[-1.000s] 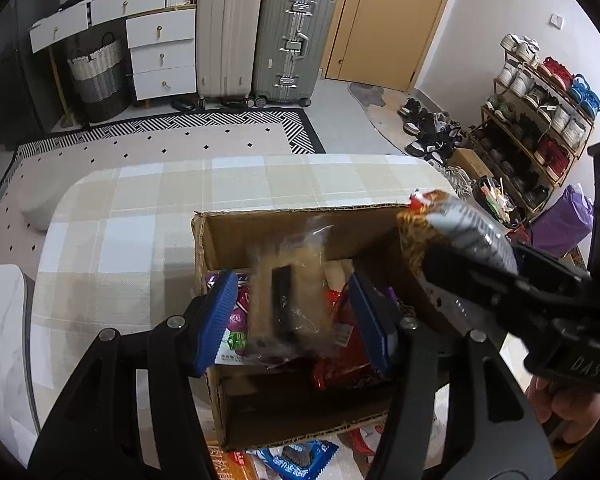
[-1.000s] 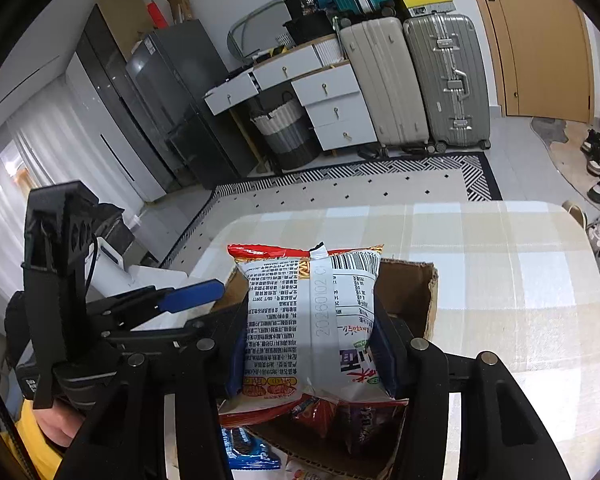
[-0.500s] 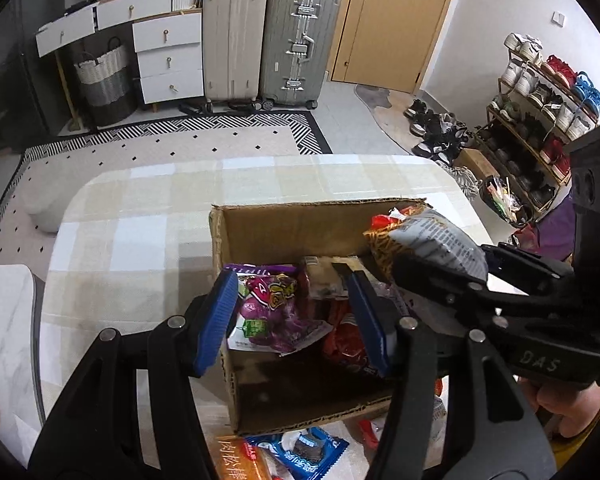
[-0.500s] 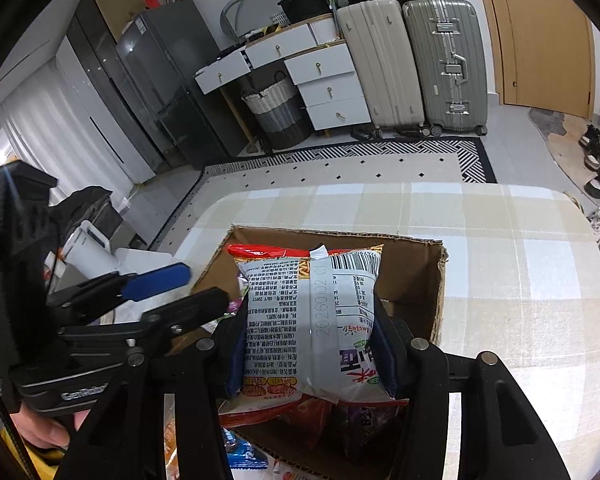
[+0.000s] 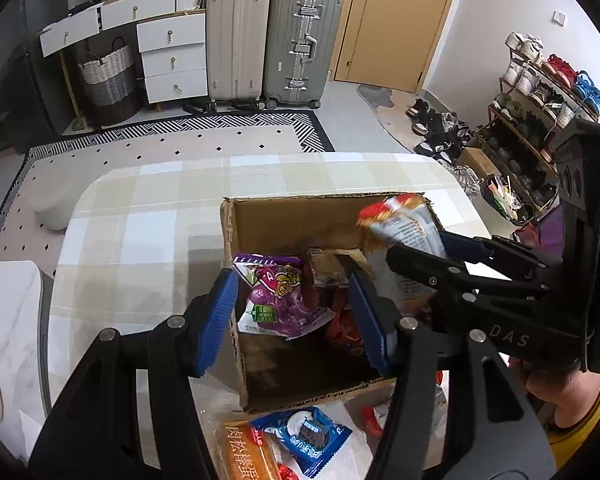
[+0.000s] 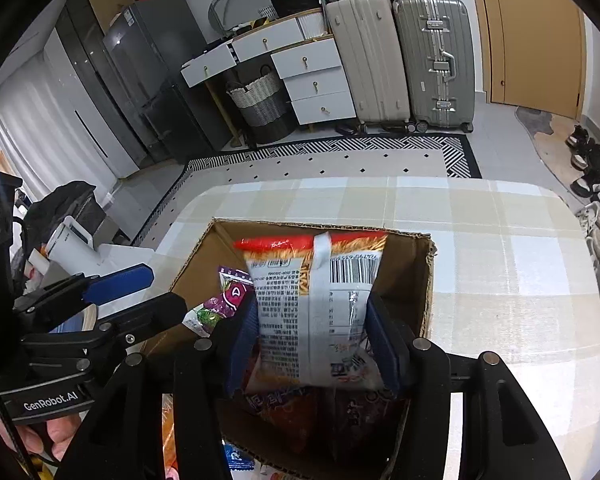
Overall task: Organize snacks
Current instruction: 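Release the cracker pack into the box with the left tool while the right tool releases the chip bag, then withdraw both tools from the box back over the remaining snacks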
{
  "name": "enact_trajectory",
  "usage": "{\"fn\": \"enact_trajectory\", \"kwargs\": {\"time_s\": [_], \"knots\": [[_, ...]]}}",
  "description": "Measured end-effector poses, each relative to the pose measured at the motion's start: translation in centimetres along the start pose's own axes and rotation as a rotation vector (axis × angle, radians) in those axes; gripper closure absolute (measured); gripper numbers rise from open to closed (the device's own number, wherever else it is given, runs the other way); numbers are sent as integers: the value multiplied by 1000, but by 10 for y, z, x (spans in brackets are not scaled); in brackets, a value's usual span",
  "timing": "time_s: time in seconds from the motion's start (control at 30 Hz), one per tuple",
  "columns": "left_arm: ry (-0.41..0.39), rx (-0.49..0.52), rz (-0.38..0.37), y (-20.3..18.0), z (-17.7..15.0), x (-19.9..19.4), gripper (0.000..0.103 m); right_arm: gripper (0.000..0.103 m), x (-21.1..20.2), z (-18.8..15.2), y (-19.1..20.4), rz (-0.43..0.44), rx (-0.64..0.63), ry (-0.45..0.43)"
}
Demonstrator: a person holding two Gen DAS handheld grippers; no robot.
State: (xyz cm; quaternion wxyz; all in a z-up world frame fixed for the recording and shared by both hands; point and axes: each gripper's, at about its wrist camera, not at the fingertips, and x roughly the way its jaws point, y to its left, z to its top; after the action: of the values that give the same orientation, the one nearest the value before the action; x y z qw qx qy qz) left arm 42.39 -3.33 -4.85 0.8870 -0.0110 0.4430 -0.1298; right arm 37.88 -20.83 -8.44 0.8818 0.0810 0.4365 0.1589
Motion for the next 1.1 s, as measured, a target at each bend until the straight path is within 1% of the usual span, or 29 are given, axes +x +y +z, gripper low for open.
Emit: {"fn": "enact_trajectory", "kwargs": {"time_s": [0.17, 0.33, 0.5, 0.53, 0.6, 0.7, 0.77, 0.8, 0.83, 0.87, 0.97, 1.03, 1.1], "knots": [[-1, 9, 8, -4, -4, -12, 48, 49, -15, -1, 1, 0, 9, -34], [-14, 5, 17, -7, -7, -28, 44, 47, -31, 0, 7, -8, -4, -59], [-29, 3, 22, -11, -13, -47, 41, 45, -48, -4, 14, 4, -11, -81], [-31, 4, 22, -12, -14, -51, 40, 42, -52, -5, 15, 7, -8, -85], [-39, 7, 26, -14, -17, -60, 38, 38, -62, -8, 17, 10, -4, -98], [-60, 4, 34, -17, -22, -77, 31, 38, -80, -14, 23, 11, -9, -125], [-80, -3, 33, -17, -27, -90, 27, 32, -93, -18, 27, 13, -10, -144], [-91, -5, 23, -17, -30, -97, 25, 22, -99, -21, 29, 14, -11, -153], [-103, -3, 5, -17, -32, -103, 25, 15, -108, -25, 32, 8, -9, -171], [-118, 0, -9, -17, -36, -111, 25, 14, -117, -29, 34, 3, -8, -191], [-158, 5, -1, -19, -49, -133, 24, 13, -139, -40, 43, 14, -25, -232], [-173, 2, 11, -19, -58, -147, 23, 8, -154, -49, 50, 11, -32, -256], [-178, 0, 10, -19, -66, -157, 23, 7, -168, -57, 58, 18, -39, -277]]}}
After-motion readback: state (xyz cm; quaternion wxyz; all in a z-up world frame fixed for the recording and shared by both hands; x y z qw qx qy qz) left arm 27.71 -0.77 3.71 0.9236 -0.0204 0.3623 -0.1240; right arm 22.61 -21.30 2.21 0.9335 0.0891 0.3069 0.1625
